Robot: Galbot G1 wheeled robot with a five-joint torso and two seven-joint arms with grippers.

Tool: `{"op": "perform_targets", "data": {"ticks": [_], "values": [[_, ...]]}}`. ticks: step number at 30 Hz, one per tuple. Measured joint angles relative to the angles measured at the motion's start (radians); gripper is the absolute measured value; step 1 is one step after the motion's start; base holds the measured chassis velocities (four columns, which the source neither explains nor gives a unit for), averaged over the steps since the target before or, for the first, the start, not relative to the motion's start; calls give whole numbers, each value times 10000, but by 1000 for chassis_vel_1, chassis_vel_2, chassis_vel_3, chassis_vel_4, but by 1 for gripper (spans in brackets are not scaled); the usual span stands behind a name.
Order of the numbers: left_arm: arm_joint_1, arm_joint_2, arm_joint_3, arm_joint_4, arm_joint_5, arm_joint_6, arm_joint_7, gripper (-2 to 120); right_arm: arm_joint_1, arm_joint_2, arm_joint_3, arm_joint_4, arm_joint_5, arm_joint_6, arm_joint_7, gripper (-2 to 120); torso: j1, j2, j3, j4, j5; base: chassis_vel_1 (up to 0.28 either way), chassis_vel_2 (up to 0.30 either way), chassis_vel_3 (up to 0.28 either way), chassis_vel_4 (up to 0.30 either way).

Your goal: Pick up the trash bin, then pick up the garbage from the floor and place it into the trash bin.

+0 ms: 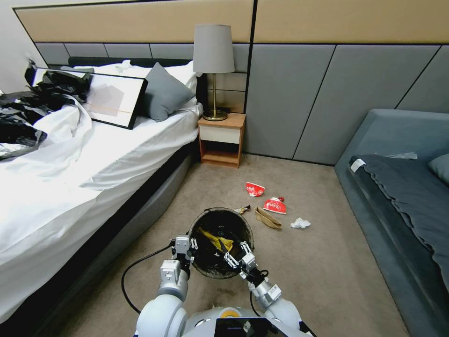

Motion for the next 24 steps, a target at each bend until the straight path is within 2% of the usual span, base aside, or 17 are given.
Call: {"op": "perform_targets", "data": {"ticks": [2, 3, 9, 11, 13, 14, 16, 21, 24], "values": [[-9, 2, -26, 21, -2, 0, -11, 2, -116, 36, -20, 311, -91, 59, 84, 98, 0, 0, 0, -1, -2, 0, 0, 0, 0], [-15, 2, -33, 36, -2, 0, -14, 2, -172, 54, -20, 496, -189, 99, 134, 99, 0, 0, 0, 0, -5, 0, 0, 0, 0], [-50, -18, -41, 91, -3, -1, -21, 2, -466, 281, -51, 1737, -501, 243, 871, 100, 0, 1, 0, 0, 1, 0, 0, 0, 0], [-52, -20, -53, 104, -6, 0, -22, 2, -593, 460, 187, 2469, -624, 300, 1430, 100, 0, 1, 0, -1, 1, 0, 0, 0, 0], [-51, -21, -64, 104, -6, 0, -22, 2, -604, 483, 234, 2564, -635, 310, 1499, 100, 0, 1, 0, -1, 0, 0, 0, 0, 0], [-48, -10, -145, 115, -13, -6, -24, 2, -743, 659, 621, 3196, -711, 363, 1895, 100, 0, 0, 0, -1, 0, 0, 0, 0, 0], [-45, -13, -199, 122, -15, -17, -25, 2, -848, 759, 866, 3531, -762, 366, 2099, 100, 0, 0, 0, -2, 1, 0, 0, 0, 0], [0, -73, -293, 106, -19, -45, -30, 2, -985, 991, 1527, 3778, -943, 512, 2387, 100, 0, 0, 0, -1, 1, 0, 0, 0, 0], [20, -135, -379, 57, -18, -74, -32, 2, -1077, 1292, 2207, 3307, -946, 998, 2636, 100, 0, 0, 0, 0, 2, 0, 0, 0, 0]]}}
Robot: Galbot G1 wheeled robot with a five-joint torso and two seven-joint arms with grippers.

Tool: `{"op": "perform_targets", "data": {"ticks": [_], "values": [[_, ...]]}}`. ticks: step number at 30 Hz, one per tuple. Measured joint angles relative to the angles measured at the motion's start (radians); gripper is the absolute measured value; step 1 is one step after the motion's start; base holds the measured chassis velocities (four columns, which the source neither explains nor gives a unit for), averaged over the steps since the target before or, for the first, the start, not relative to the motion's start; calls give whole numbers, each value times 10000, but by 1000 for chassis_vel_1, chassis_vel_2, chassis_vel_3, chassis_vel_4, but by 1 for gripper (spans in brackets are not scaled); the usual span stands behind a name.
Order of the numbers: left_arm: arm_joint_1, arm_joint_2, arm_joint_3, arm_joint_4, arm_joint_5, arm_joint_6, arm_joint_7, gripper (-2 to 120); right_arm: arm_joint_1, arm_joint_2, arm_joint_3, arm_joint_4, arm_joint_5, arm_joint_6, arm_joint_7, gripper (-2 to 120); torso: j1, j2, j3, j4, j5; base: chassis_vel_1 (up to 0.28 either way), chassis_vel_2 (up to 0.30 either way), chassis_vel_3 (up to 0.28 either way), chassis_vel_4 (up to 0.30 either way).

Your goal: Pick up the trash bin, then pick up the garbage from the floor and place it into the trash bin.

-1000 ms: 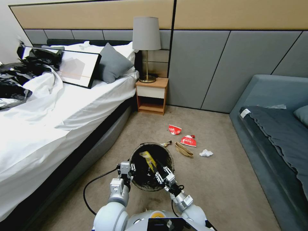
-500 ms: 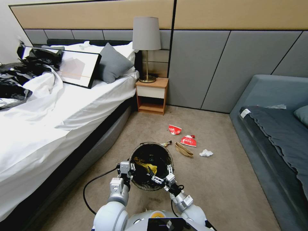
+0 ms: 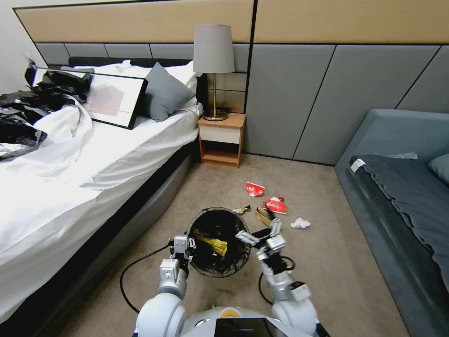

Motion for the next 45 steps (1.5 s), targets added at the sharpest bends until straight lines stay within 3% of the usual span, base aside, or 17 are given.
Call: {"op": "perform_targets", "data": {"ticks": [9, 34, 45], "values": [[12, 11, -18, -34, 0, -33, 2, 2, -254, 463, 497, -809, 158, 567, 343, 100, 0, 0, 0, -1, -3, 0, 0, 0, 0], [-2, 3, -127, -106, -53, -50, 10, 2, -45, 477, 633, -981, 236, 485, 347, 100, 0, 0, 0, -1, -3, -1, 2, 1, -1], [2, -14, -137, -104, -56, -83, 29, 2, 62, 477, 644, -1029, 268, 441, 348, 100, 0, 0, 1, -1, -6, -135, 137, 140, -136]]}}
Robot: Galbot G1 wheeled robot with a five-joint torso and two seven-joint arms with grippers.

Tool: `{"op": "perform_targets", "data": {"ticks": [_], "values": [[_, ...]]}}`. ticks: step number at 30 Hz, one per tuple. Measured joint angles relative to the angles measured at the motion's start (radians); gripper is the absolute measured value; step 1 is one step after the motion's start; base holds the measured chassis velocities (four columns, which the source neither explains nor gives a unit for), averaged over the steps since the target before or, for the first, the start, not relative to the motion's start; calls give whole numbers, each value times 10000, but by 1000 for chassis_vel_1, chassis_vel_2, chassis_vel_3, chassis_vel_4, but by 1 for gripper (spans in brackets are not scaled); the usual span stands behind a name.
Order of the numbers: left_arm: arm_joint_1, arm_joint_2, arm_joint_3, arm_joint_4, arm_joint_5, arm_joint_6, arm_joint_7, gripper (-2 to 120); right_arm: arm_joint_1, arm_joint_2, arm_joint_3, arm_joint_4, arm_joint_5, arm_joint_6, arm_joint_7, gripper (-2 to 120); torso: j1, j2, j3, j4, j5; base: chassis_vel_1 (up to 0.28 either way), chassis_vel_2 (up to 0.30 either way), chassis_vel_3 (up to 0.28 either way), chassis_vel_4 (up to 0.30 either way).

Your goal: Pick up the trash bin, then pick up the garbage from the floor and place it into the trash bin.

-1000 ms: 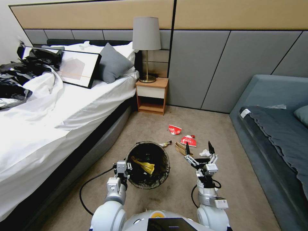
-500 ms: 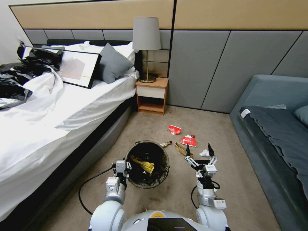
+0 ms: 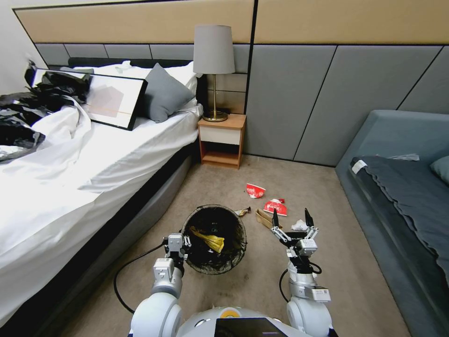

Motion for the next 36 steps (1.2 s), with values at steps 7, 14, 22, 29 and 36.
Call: {"op": "perform_targets", "data": {"ticks": [7, 14, 22, 29, 36], "values": [[-2, -20, -3, 0, -5, 0, 0, 2, 52, 0, 33, -29, 18, -43, 47, 100, 0, 0, 0, -1, 4, -130, 125, 131, -124], [0, -32, 12, 9, -8, -30, 0, 2, 79, -1, 49, -67, 10, -85, 102, 100, 0, 1, -1, -1, 3, -95, 97, 89, -103], [-18, -31, 9, 18, -27, -30, 1, 2, 179, -6, 109, -218, 11, 18, 87, 100, 1, 0, 0, -1, 2, -115, 124, 124, -121], [-8, -14, 8, 25, -31, -31, 1, 2, 378, -68, 167, -401, 60, 273, -31, 100, 1, 0, 0, 1, 4, -73, 65, 63, -58], [1, 17, 21, 31, -35, -31, -1, 2, 456, -225, 282, -453, -177, 221, -57, 100, 0, 0, -2, -1, 3, 0, 0, 0, 0]]}}
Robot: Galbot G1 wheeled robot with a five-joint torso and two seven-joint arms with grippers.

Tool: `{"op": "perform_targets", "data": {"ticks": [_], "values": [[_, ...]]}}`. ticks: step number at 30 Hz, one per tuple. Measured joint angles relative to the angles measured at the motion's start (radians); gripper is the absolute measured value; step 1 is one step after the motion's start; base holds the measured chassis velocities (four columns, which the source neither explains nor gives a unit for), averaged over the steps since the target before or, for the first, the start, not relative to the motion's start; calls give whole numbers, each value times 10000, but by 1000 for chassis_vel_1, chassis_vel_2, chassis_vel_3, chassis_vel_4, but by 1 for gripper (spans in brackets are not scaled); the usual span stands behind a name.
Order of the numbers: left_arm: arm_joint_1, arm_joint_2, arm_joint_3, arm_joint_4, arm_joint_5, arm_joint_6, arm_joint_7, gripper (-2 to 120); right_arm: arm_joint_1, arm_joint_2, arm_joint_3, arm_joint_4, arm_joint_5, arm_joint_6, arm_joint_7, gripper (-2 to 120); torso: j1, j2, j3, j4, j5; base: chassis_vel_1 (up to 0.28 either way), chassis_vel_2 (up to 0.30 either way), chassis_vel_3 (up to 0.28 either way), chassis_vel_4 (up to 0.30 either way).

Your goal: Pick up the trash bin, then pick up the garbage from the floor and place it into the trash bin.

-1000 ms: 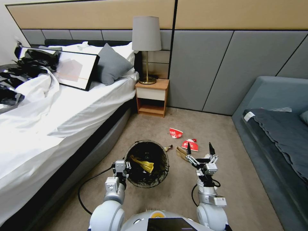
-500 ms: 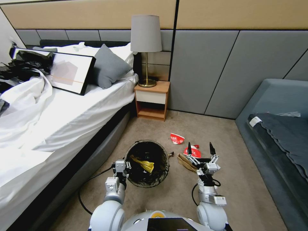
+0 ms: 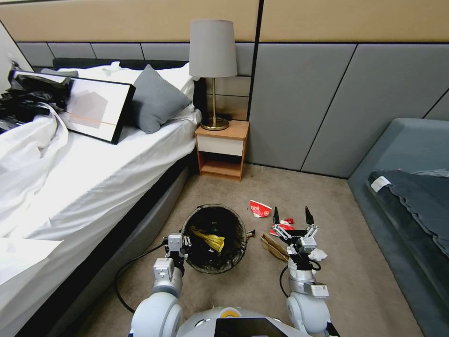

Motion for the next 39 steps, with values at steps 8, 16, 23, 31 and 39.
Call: {"op": "perform_targets", "data": {"ticks": [8, 16, 23, 31, 39], "values": [[5, 37, 46, 7, 15, 0, -1, 2, 188, -674, 619, 40, -208, -2026, -599, 100, 0, 0, 0, 0, -1, 0, 0, 0, 0], [12, 73, 46, 5, 18, 0, -4, 2, 559, -1464, 1307, -722, -130, -4034, -2507, 100, 0, 0, 0, 0, 1, 0, 0, 0, 0], [-17, 73, 42, 13, 17, 8, -9, 2, 996, -1896, 1338, -1920, -350, -4649, -3598, 100, 0, 0, 0, 1, 0, 0, 0, 0, 0], [-31, 71, 8, 63, 11, 22, -19, 2, 1485, -2376, 1588, -3170, -950, -5018, -5408, 100, 0, 0, 1, 0, -1, 0, 0, 0, 0], [-23, 66, 67, 64, 16, 42, -28, 2, 2020, -2662, 1682, -4699, -1472, -4732, -6137, 100, 0, 0, 1, 0, 0, 0, 0, 0, 0]]}}
